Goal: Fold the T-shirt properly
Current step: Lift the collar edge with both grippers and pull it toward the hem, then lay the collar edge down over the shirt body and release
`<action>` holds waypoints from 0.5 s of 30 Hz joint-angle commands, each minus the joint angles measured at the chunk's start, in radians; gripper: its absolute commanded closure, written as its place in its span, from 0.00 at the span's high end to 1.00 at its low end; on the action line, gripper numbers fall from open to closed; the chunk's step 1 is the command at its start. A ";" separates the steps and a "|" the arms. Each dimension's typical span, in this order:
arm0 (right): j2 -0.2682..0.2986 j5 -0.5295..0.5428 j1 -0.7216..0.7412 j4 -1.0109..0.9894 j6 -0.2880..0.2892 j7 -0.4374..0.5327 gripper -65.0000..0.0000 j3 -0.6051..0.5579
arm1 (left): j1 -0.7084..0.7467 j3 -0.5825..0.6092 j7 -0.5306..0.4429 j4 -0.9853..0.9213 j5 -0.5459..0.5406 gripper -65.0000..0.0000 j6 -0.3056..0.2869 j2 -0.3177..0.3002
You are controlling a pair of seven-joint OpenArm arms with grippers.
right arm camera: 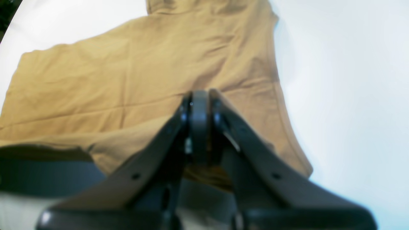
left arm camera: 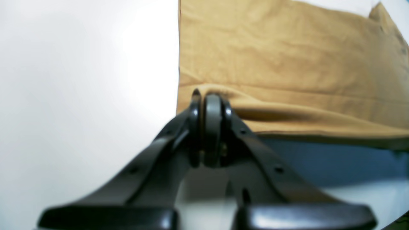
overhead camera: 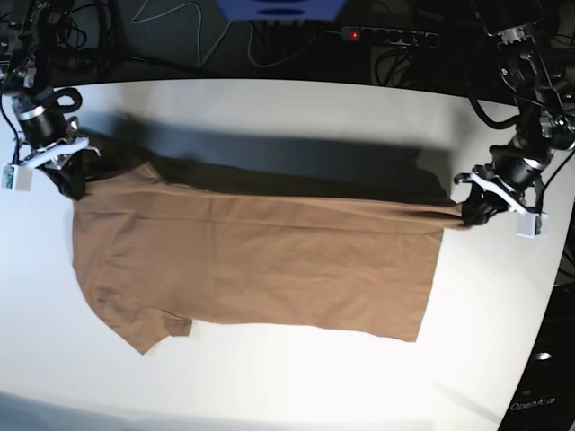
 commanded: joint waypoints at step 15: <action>-0.020 -0.214 0.122 0.003 0.007 -0.042 0.00 -0.002 | -0.150 0.044 -0.024 -0.056 0.145 0.03 0.002 0.002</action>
